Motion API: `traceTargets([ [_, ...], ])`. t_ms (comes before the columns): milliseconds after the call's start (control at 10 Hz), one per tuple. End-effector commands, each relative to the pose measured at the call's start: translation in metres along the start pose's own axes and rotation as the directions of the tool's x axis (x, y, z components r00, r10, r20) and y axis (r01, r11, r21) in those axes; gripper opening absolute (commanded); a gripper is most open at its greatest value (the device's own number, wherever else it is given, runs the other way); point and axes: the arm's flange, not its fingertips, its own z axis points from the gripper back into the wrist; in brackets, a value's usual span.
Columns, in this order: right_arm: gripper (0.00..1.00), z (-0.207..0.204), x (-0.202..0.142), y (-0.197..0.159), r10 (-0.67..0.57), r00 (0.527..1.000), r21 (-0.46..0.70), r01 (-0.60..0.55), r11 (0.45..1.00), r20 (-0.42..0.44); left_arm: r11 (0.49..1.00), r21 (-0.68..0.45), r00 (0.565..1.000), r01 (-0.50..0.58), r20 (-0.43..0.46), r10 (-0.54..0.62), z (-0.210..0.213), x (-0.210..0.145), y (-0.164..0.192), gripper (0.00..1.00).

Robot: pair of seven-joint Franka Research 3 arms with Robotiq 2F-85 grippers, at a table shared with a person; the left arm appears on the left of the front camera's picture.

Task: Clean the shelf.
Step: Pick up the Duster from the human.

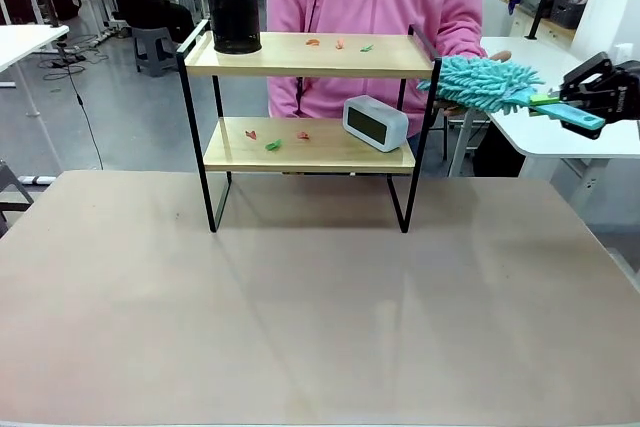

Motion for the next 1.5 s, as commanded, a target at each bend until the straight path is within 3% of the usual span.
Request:
traceTargets([
  [0, 0.00, 0.066, -0.059, 0.009, 0.131, 0.991, -0.002, -0.131, 0.991, 0.033, 1.000, -0.018, 1.000, 0.024, 0.016, -0.023, -0.002, 0.000, 0.000, 1.00],
  [200, 0.00, 0.126, -0.130, 0.003, 0.223, 0.974, -0.071, -0.220, 0.973, 0.031, 1.000, -0.018, 1.000, 0.024, 0.016, -0.023, -0.002, 0.000, 0.000, 1.00],
  [400, 0.00, 0.164, -0.205, -0.017, 0.354, 0.928, -0.180, -0.371, 0.911, -0.118, 1.000, -0.018, 1.000, 0.024, 0.016, -0.023, -0.002, 0.000, 0.000, 1.00],
  [500, 0.00, 0.175, -0.221, -0.031, 0.377, 0.917, -0.187, -0.396, 0.899, -0.131, 1.000, -0.018, 1.000, 0.024, 0.016, -0.023, -0.002, 0.000, 0.000, 1.00],
  [800, 0.00, 0.159, -0.224, -0.067, 0.371, 0.888, -0.200, -0.429, 0.881, -0.270, 1.000, -0.018, 1.000, 0.024, 0.016, -0.023, -0.002, 0.000, 0.000, 1.00],
  [900, 0.00, 0.180, -0.240, -0.044, 0.339, 0.921, -0.217, -0.377, 0.900, -0.192, 1.000, -0.018, 1.000, 0.024, 0.016, -0.023, -0.002, 0.000, 0.000, 1.00],
  [1400, 0.00, 0.180, -0.240, -0.044, 0.339, 0.921, -0.217, -0.377, 0.900, -0.192, 1.000, -0.018, 1.000, 0.024, 0.016, -0.023, -0.002, 0.000, 0.000, 1.00],
])
